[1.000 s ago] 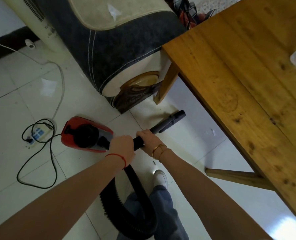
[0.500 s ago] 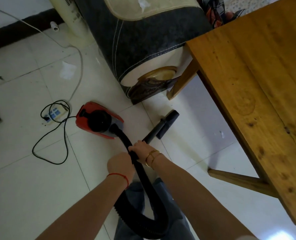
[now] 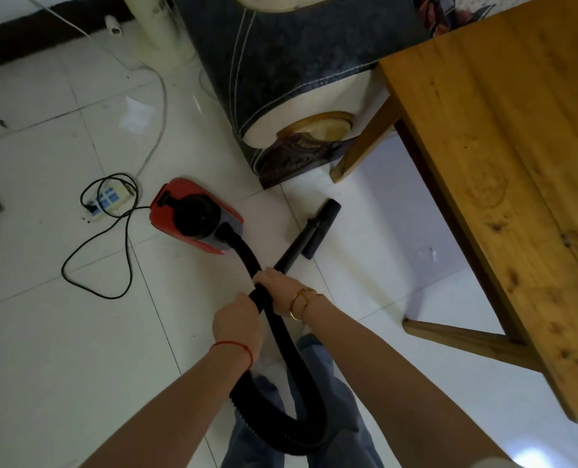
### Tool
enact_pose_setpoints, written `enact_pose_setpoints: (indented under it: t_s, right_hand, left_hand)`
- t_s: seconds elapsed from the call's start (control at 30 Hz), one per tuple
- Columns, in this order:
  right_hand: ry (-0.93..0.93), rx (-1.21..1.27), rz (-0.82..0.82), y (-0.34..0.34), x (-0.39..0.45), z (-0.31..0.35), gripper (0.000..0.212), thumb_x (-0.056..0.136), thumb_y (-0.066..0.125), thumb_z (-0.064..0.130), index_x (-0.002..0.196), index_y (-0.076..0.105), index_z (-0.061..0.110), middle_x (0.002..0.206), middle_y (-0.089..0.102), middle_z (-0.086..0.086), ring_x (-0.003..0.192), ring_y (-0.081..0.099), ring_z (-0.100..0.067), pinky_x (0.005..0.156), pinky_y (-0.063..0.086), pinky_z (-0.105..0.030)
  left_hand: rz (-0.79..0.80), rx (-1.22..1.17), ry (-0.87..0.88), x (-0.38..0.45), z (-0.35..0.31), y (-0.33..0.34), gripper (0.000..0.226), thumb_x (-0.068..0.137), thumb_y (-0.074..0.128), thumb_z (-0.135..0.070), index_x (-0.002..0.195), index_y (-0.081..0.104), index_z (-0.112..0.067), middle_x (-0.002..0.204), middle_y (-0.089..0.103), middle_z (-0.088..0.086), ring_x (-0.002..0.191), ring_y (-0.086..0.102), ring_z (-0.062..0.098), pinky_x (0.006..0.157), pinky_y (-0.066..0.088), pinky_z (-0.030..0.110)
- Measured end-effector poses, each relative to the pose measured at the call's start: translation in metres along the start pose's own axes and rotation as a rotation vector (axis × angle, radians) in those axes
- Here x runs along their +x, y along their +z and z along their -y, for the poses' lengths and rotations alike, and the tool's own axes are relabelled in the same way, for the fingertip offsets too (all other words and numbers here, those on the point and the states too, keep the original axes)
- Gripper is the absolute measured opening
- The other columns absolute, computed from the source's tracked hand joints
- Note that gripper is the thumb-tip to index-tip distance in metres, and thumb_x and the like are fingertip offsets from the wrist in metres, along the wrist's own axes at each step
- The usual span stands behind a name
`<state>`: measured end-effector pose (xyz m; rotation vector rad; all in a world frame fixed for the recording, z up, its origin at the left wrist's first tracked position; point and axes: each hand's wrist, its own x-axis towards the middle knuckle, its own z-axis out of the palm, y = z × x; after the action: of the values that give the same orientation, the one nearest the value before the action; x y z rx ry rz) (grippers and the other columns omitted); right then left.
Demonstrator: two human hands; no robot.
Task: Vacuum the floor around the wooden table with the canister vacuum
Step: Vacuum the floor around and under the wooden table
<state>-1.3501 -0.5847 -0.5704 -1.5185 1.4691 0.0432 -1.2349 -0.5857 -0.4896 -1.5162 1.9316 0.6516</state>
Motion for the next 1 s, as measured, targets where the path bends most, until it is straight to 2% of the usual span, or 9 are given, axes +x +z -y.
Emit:
enact_pose_setpoints:
  t_s: [0.1, 0.17, 0.23, 0.3, 0.4, 0.57, 0.73, 0.87, 1.0]
  right_hand:
    - [0.211, 0.328, -0.233, 0.001, -0.017, 0.01, 0.055, 0.088, 0.049, -0.005, 0.14, 0.036, 0.007, 0.144, 0.034, -0.016, 0.128, 0.041, -0.031, 0.106, 0.033, -0.029]
    - [0.395, 0.529, -0.345, -0.002, -0.027, 0.021, 0.043, 0.097, 0.04, 0.01, 0.14, 0.036, 0.009, 0.14, 0.041, -0.016, 0.122, 0.048, -0.03, 0.093, 0.039, -0.026]
    - [0.525, 0.733, -0.354, -0.004, -0.029, 0.03, 0.042, 0.1, 0.037, 0.027, 0.14, 0.036, 0.014, 0.13, 0.054, -0.017, 0.112, 0.056, -0.032, 0.081, 0.042, -0.027]
    - [0.606, 1.0, -0.31, -0.007, -0.028, 0.039, 0.047, 0.098, 0.041, 0.038, 0.137, 0.037, 0.014, 0.122, 0.058, -0.016, 0.103, 0.061, -0.031, 0.084, 0.052, -0.036]
    - [0.635, 1.28, -0.316, -0.015, -0.028, 0.048, 0.042, 0.096, 0.047, 0.035, 0.127, 0.043, 0.005, 0.105, 0.058, -0.013, 0.089, 0.06, -0.026, 0.07, 0.056, -0.038]
    - [0.694, 1.373, -0.37, -0.022, -0.029, 0.052, 0.051, 0.092, 0.058, 0.022, 0.134, 0.033, 0.006, 0.125, 0.052, -0.019, 0.097, 0.059, -0.03, 0.049, 0.049, -0.028]
    - [0.707, 1.51, -0.381, -0.023, -0.027, 0.05, 0.058, 0.092, 0.056, 0.009, 0.14, 0.025, 0.013, 0.133, 0.048, -0.021, 0.112, 0.058, -0.039, 0.07, 0.055, -0.043]
    - [0.678, 1.471, -0.363, -0.026, -0.019, 0.049, 0.054, 0.093, 0.052, 0.006, 0.142, 0.028, 0.011, 0.132, 0.05, -0.022, 0.114, 0.058, -0.039, 0.078, 0.054, -0.043]
    - [0.685, 1.404, -0.346, -0.033, -0.005, 0.047, 0.052, 0.094, 0.05, 0.006, 0.142, 0.03, 0.01, 0.132, 0.05, -0.022, 0.114, 0.057, -0.038, 0.069, 0.054, -0.039]
  left_hand:
    - [-0.055, 0.014, 0.002, 0.003, 0.007, -0.006, 0.019, 0.094, 0.051, -0.015, 0.112, 0.049, -0.008, 0.105, 0.065, 0.006, 0.091, 0.064, 0.018, 0.066, 0.042, 0.024]
    - [-0.136, 0.078, 0.026, 0.004, 0.007, -0.01, 0.016, 0.095, 0.049, -0.014, 0.11, 0.048, -0.009, 0.101, 0.066, 0.004, 0.087, 0.065, 0.017, 0.064, 0.043, 0.024]
    - [-0.171, 0.206, 0.058, 0.004, 0.003, -0.014, 0.018, 0.097, 0.047, -0.015, 0.114, 0.046, -0.009, 0.101, 0.066, 0.003, 0.087, 0.066, 0.016, 0.065, 0.049, 0.025]
    - [-0.178, 0.313, 0.071, 0.002, -0.002, -0.014, 0.024, 0.097, 0.048, -0.019, 0.117, 0.043, -0.008, 0.101, 0.065, 0.003, 0.084, 0.067, 0.015, 0.066, 0.053, 0.026]
    - [-0.183, 0.398, 0.059, -0.003, -0.011, -0.011, 0.029, 0.097, 0.049, -0.023, 0.121, 0.043, -0.007, 0.1, 0.064, 0.003, 0.077, 0.067, 0.013, 0.057, 0.052, 0.025]
    - [-0.205, 0.519, 0.1, -0.01, -0.012, -0.002, 0.045, 0.096, 0.049, -0.035, 0.127, 0.037, -0.005, 0.101, 0.058, 0.007, 0.065, 0.063, 0.011, 0.046, 0.046, 0.024]
    - [-0.224, 0.25, 0.138, -0.016, -0.004, -0.002, 0.051, 0.091, 0.053, -0.041, 0.128, 0.033, -0.012, 0.103, 0.057, 0.005, 0.07, 0.054, 0.012, 0.055, 0.041, 0.024]
    - [-0.241, 0.078, 0.106, -0.009, -0.002, -0.006, 0.037, 0.091, 0.052, -0.039, 0.117, 0.041, -0.014, 0.084, 0.06, -0.002, 0.063, 0.05, 0.011, 0.052, 0.034, 0.023]
    - [-0.235, 0.053, 0.078, 0.002, -0.004, -0.012, 0.032, 0.093, 0.05, -0.04, 0.109, 0.045, -0.014, 0.079, 0.056, -0.003, 0.06, 0.048, 0.01, 0.049, 0.032, 0.022]
